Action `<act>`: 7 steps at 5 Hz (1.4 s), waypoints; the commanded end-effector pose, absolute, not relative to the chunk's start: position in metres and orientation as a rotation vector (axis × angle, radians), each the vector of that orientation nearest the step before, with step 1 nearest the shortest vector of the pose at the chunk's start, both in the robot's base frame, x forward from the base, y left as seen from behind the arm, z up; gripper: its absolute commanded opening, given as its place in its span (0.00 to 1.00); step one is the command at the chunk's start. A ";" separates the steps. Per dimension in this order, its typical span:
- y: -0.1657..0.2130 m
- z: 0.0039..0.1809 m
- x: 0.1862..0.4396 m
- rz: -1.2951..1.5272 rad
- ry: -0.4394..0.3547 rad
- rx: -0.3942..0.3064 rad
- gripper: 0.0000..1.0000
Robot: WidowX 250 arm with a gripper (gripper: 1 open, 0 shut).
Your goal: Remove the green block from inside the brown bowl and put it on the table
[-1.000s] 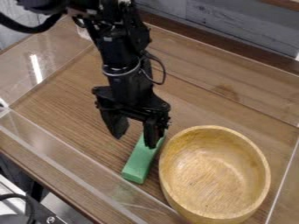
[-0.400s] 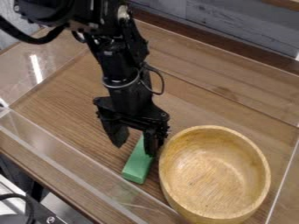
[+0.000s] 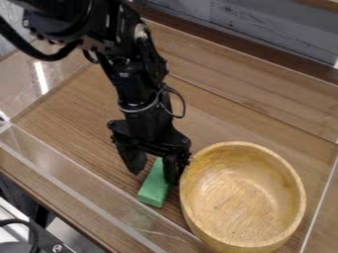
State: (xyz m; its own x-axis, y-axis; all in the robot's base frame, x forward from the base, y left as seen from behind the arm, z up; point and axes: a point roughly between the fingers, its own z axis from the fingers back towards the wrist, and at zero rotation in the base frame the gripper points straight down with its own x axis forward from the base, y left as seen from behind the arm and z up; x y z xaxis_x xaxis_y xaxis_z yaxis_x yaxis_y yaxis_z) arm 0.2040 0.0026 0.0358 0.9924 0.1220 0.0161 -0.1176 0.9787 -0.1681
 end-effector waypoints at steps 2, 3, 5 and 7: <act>0.006 0.030 0.208 0.143 -0.052 -0.173 0.00; 0.006 0.032 0.206 0.140 -0.043 -0.173 0.00; 0.007 0.038 0.202 0.130 -0.019 -0.173 0.00; 0.010 0.044 0.198 0.137 0.004 -0.177 0.00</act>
State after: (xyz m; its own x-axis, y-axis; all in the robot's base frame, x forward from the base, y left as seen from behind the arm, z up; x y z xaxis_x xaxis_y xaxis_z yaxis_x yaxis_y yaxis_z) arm 0.1923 0.0060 0.0364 0.9911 0.1238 -0.0496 -0.1308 0.9752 -0.1784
